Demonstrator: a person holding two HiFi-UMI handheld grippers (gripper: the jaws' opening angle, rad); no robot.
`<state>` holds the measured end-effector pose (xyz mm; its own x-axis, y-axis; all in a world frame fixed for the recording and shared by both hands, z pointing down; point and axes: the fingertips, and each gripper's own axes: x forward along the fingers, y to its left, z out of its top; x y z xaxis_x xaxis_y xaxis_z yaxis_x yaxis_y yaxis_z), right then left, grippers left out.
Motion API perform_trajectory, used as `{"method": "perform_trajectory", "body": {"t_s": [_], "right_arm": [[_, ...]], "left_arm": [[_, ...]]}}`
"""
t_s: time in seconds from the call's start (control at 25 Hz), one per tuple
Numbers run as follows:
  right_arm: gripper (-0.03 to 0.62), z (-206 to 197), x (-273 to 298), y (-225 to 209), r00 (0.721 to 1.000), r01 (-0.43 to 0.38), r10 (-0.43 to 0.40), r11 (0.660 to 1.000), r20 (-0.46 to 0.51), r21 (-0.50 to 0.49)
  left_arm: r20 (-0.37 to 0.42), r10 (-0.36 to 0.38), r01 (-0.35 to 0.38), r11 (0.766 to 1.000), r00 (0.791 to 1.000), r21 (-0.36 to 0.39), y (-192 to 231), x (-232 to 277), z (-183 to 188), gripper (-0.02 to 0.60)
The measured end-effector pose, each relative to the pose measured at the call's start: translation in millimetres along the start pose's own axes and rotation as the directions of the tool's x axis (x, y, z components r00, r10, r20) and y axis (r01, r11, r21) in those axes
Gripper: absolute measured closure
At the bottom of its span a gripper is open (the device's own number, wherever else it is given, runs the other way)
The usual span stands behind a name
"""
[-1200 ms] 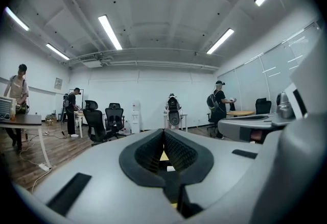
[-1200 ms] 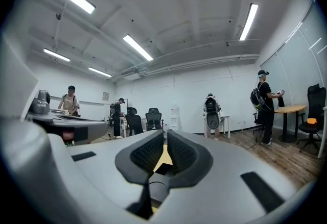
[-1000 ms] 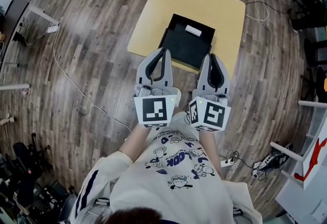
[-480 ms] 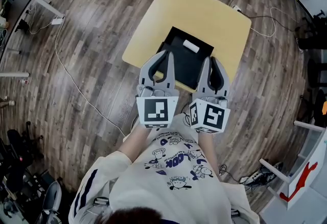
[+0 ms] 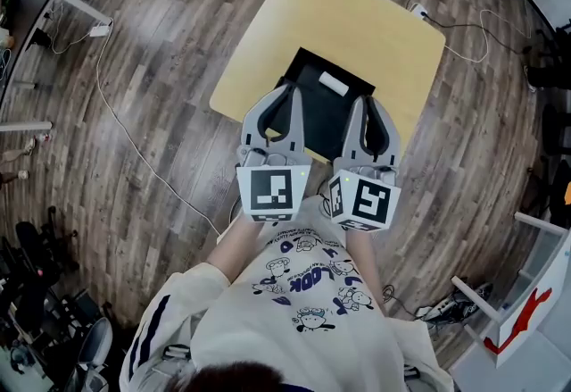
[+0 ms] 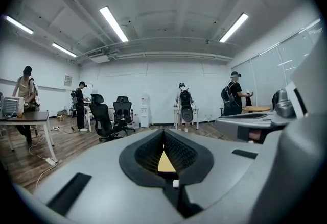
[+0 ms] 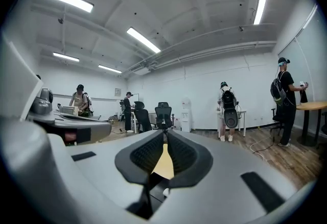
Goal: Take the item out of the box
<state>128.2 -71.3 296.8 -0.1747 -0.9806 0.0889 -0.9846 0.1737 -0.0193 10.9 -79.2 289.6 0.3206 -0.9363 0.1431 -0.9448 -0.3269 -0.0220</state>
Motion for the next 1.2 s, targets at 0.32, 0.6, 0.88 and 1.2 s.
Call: {"method": "perform_trajectory", "body": {"t_s": [0.32,0.6,0.88,1.2], "right_arm": [[0.551,-12,28,-9,0.998,0.031,-0.031,1.000,-0.062,-0.004],[0.551,-29,54,-13,0.991,0.038,-0.040,0.999,-0.125,-0.021],[0.551,-56,78,-19,0.979,0.032,-0.035,0.999,-0.201,-0.020],[0.551,-83,99,-21,0.958,0.010,-0.016,1.000,-0.285,-0.022]], "left_arm": [[-0.041,-0.036,0.035,0.999,0.999,-0.008,4,32,-8,0.568],[-0.097,-0.067,0.065,0.998,0.993,-0.019,9,59,-23,0.568],[-0.167,-0.082,0.078,0.996,0.983,-0.033,13,85,-47,0.568],[-0.234,-0.096,0.087,0.995,0.967,-0.051,18,109,-72,0.568]]}}
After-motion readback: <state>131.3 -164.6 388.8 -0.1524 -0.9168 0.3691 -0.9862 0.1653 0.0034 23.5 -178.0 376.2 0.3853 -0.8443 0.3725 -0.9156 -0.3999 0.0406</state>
